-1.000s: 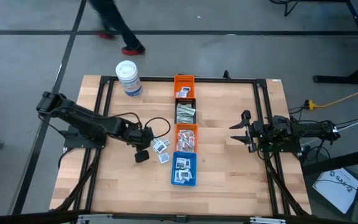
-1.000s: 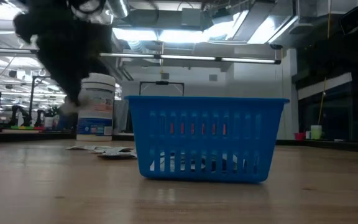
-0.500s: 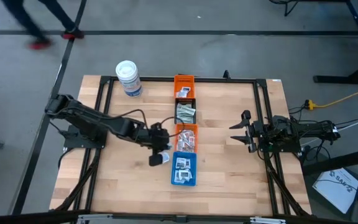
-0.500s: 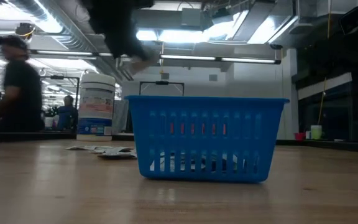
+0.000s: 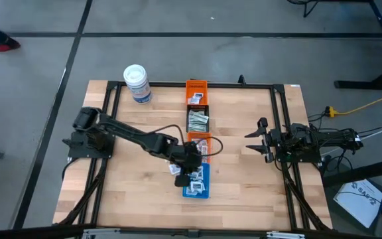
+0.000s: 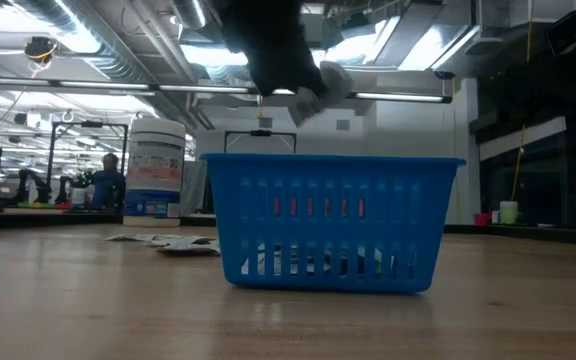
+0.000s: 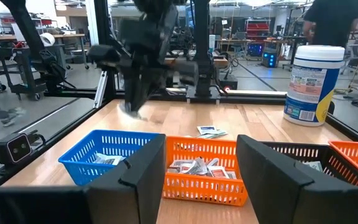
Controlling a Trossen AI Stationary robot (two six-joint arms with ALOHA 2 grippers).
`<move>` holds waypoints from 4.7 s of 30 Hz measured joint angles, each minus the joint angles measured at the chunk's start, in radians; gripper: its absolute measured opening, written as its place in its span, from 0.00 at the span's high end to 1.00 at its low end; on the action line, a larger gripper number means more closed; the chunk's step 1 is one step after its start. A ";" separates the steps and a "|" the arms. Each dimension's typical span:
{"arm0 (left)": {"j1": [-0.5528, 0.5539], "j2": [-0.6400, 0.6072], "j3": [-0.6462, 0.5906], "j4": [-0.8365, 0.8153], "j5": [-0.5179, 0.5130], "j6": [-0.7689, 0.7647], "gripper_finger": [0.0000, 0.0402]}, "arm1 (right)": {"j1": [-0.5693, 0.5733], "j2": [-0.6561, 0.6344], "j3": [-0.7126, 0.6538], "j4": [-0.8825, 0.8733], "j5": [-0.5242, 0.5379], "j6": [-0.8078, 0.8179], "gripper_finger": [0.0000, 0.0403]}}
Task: Pick & Place First Aid Supplies
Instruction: Put the gray towelette pack into the blue bin, then put the green bandage into the black bin
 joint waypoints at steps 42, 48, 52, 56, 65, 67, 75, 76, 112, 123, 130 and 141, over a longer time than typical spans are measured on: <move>-0.051 -0.042 0.043 -0.280 -0.137 0.217 0.61 | 0.000 0.000 0.000 0.000 0.000 0.000 0.52; -0.018 -0.129 -0.064 -0.340 -0.195 0.301 0.61 | 0.000 0.000 0.000 0.000 0.000 0.000 0.52; 0.015 -0.181 -0.158 -0.337 -0.194 0.348 0.61 | 0.000 0.000 0.000 0.000 0.000 0.000 0.52; 0.064 -0.214 -0.242 -0.336 -0.193 0.394 0.61 | 0.000 0.000 0.000 0.000 0.000 0.000 0.52; 0.193 -0.192 -0.352 -0.220 -0.183 0.549 0.61 | 0.000 0.000 0.000 0.000 0.000 0.000 0.52; 0.220 -0.180 -0.364 -0.205 -0.156 0.575 0.61 | 0.000 0.000 0.000 0.000 0.000 0.000 0.52; 0.251 -0.107 -0.367 -0.200 -0.031 0.609 0.61 | 0.000 0.000 0.000 0.000 0.000 0.000 0.52; 0.251 -0.096 -0.367 -0.199 -0.020 0.616 0.61 | 0.000 0.000 0.000 0.000 0.000 0.000 0.52; 0.242 -0.062 -0.371 -0.091 -0.037 0.401 0.99 | 0.000 0.000 0.000 0.000 0.000 0.000 0.52; 0.222 -0.290 -0.367 -0.065 -0.082 0.218 0.99 | 0.000 0.000 0.000 0.000 0.000 0.000 0.52; 0.209 -0.422 -0.365 0.015 -0.137 0.086 0.99 | 0.000 0.000 0.000 0.001 0.000 0.000 0.52; 0.206 -0.434 -0.248 0.019 -0.165 -0.019 1.00 | 0.000 0.000 0.000 0.000 0.000 0.000 0.52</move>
